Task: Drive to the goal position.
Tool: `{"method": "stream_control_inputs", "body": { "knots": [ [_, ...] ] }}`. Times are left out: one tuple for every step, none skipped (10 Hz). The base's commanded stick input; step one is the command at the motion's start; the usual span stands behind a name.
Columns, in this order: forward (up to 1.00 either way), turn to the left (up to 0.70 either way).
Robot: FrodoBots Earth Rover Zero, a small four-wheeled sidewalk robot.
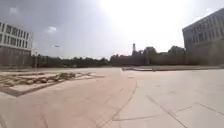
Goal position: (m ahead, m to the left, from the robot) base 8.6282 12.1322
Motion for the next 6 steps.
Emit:
{"method": "stream_control_inputs", "body": {
  "knots": [
    [0.70, 0.02],
    [0.70, 0.02],
    [0.70, 0.02],
    [0.70, 0.02],
    [0.70, 0.02],
    [0.70, 0.02]
  ]
}}
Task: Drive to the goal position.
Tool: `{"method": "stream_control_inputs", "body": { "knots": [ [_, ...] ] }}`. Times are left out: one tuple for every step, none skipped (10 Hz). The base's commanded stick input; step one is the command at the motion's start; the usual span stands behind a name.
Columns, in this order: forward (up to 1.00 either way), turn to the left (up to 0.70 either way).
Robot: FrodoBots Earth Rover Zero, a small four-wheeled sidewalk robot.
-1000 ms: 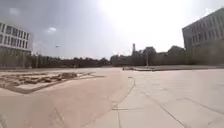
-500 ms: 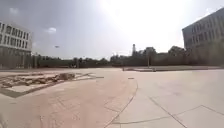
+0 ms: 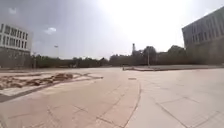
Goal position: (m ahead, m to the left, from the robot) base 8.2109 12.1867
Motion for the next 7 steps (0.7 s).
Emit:
{"method": "stream_control_inputs", "body": {
  "knots": [
    [0.70, 0.02],
    [0.70, 0.02],
    [0.70, 0.02],
    [0.70, 0.02],
    [0.70, 0.02],
    [0.70, 0.02],
    [0.70, 0.02]
  ]
}}
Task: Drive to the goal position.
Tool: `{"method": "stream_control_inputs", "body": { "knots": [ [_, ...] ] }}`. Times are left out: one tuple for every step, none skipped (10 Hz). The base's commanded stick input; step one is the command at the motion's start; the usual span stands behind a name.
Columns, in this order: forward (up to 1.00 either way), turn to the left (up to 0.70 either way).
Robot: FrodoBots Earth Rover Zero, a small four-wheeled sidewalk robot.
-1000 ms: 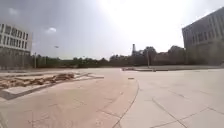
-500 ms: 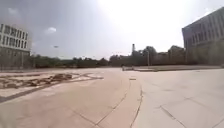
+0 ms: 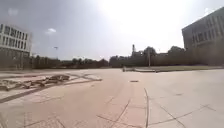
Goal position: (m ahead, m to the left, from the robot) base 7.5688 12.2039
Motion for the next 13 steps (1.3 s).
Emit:
{"method": "stream_control_inputs", "body": {
  "knots": [
    [0.70, 0.02],
    [0.70, 0.02],
    [0.70, 0.02],
    [0.70, 0.02],
    [0.70, 0.02],
    [0.70, 0.02],
    [0.70, 0.02],
    [0.70, 0.02],
    [0.70, 0.02],
    [0.70, 0.02],
    [0.70, 0.02],
    [0.70, 0.02],
    [0.70, 0.02]
  ]
}}
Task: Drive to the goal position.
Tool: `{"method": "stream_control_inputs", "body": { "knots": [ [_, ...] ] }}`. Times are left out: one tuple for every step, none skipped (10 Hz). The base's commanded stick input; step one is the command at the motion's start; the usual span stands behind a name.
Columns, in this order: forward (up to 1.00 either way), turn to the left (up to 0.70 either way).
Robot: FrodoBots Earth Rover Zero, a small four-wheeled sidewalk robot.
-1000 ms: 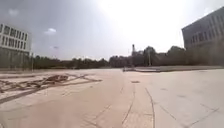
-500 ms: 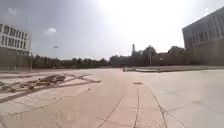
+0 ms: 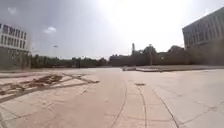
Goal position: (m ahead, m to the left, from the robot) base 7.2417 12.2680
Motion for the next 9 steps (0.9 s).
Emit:
{"method": "stream_control_inputs", "body": {
  "knots": [
    [0.70, 0.02],
    [0.70, 0.02],
    [0.70, 0.02],
    [0.70, 0.02],
    [0.70, 0.02],
    [0.70, 0.02],
    [0.70, 0.02],
    [0.70, 0.02],
    [0.70, 0.02]
  ]
}}
